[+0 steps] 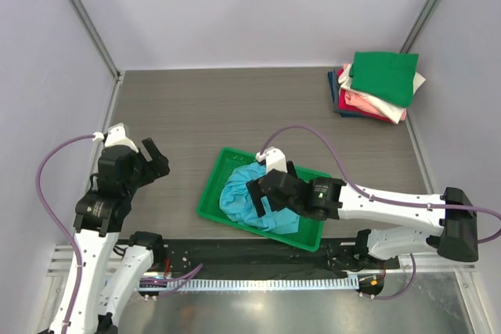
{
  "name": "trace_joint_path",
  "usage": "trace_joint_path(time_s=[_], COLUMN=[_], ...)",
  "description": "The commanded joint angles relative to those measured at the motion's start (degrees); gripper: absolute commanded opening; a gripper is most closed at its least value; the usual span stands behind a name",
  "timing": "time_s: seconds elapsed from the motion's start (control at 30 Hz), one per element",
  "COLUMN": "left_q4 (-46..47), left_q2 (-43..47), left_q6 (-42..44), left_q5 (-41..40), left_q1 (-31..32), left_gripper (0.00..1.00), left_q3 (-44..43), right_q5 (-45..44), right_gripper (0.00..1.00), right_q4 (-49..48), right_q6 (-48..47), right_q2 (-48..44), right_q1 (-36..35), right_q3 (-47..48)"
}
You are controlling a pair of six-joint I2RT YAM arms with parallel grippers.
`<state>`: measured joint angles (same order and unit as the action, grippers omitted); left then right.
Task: Fold and stack the t-shirts
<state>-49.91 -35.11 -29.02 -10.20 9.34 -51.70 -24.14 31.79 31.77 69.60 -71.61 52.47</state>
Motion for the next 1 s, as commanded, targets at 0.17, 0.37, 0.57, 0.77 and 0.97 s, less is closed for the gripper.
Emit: trace_joint_path(time_s=[0.17, 0.37, 0.57, 0.77, 0.97], left_q4=[3.41, 3.94, 5.0, 4.65, 6.66], left_q2=[-0.48, -0.66, -2.23, -8.56, -17.78], left_q6=[1.68, 1.77, 1.77, 1.94, -0.16], left_q5=[4.39, 5.45, 7.91, 9.84, 15.9], left_q1=[-0.29, -0.38, -0.38, -0.38, 1.02], left_gripper=[0.89, 0.9, 0.9, 0.86, 0.81], left_q3=[-0.68, -0.33, 0.46, -0.59, -0.59], right_q5=[5.42, 5.25, 6.12, 6.13, 0.61], right_gripper=[1.0, 1.0, 0.99, 0.3, 0.01], right_q4=[-1.2, -1.47, -2.96, -3.4, 1.42], right_q6=[1.46, -1.36, -2.41, -4.26, -7.15], right_q2=[2.37, 12.72, 22.32, 26.46, 16.11], right_q1=[11.66, 12.64, 12.9, 12.99, 14.3], right_q3=[0.88, 3.78, 5.98, 8.18, 14.04])
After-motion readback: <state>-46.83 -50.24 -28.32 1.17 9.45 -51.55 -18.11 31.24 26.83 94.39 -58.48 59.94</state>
